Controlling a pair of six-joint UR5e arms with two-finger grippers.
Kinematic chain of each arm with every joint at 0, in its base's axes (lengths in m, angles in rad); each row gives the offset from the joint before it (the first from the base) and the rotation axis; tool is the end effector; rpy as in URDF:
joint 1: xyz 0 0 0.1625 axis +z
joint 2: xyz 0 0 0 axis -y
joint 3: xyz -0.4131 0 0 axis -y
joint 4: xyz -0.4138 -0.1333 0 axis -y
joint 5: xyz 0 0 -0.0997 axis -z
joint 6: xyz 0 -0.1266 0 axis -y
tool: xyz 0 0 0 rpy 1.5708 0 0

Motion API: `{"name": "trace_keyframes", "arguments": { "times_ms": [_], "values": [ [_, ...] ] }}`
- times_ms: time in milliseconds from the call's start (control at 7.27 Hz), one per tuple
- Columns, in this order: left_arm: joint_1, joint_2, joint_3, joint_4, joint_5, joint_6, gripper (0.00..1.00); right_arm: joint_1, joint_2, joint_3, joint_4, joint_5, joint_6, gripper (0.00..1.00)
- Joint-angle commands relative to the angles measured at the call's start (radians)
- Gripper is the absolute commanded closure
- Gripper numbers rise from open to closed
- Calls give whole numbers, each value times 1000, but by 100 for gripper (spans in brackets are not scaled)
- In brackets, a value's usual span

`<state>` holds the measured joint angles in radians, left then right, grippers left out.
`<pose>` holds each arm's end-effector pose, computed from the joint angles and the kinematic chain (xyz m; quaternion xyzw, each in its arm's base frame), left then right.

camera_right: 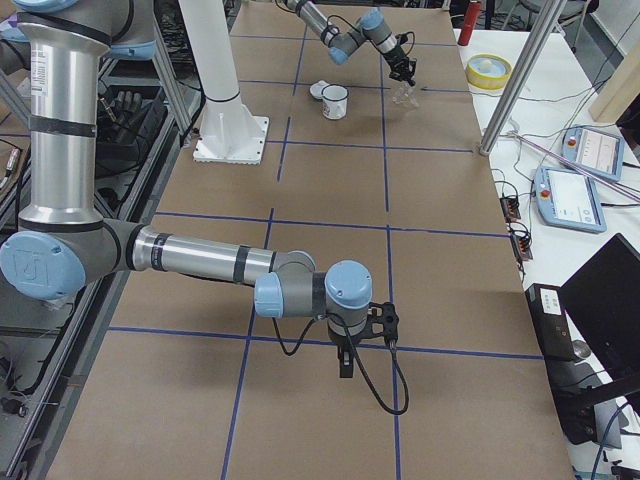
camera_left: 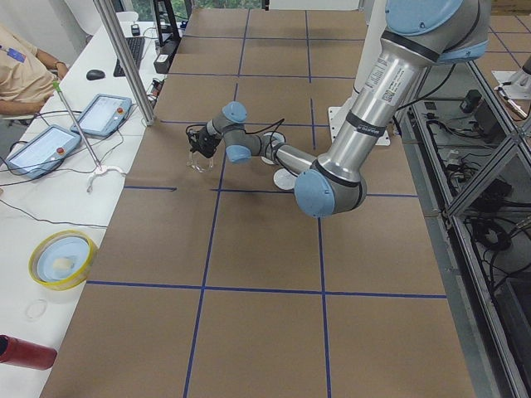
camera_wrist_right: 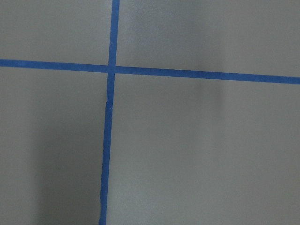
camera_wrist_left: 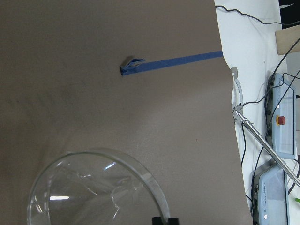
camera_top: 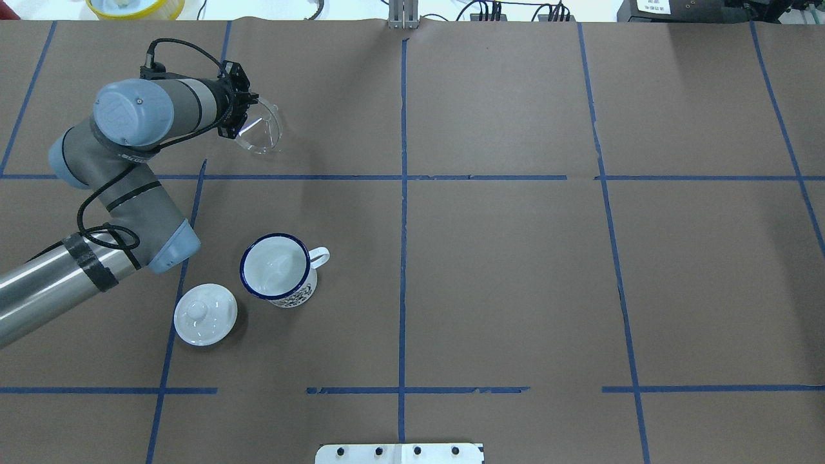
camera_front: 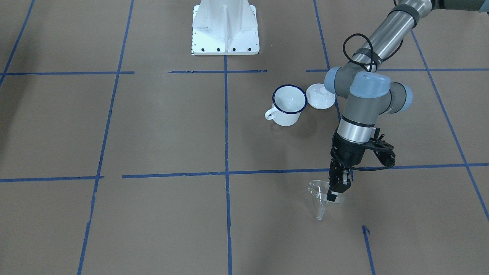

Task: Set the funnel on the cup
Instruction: 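Grasp the glass funnel's rim with the left gripper and lift it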

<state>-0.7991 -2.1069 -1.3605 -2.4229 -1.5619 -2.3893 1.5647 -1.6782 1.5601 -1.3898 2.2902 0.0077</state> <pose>0.4324 -0.6371 0.3416 -0.0017 0.5555 -0.6033 0.5723 0.0470 -0.4724 0.7107 0.0270 -0.3520 -0.0103 0.9355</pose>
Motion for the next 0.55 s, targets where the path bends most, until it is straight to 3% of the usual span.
{"name": "trace_keyframes", "arguments": {
  "times_ms": [0,138,412],
  "values": [
    [-32,2,-145,16,-12,12,100,0,0,0,0,0,0,0],
    [-40,11,-243,51,-59,100,100,0,0,2,0,0,-2,0],
    [-38,5,-477,413,-200,278,100,0,0,0,0,0,0,0]
  ]
}}
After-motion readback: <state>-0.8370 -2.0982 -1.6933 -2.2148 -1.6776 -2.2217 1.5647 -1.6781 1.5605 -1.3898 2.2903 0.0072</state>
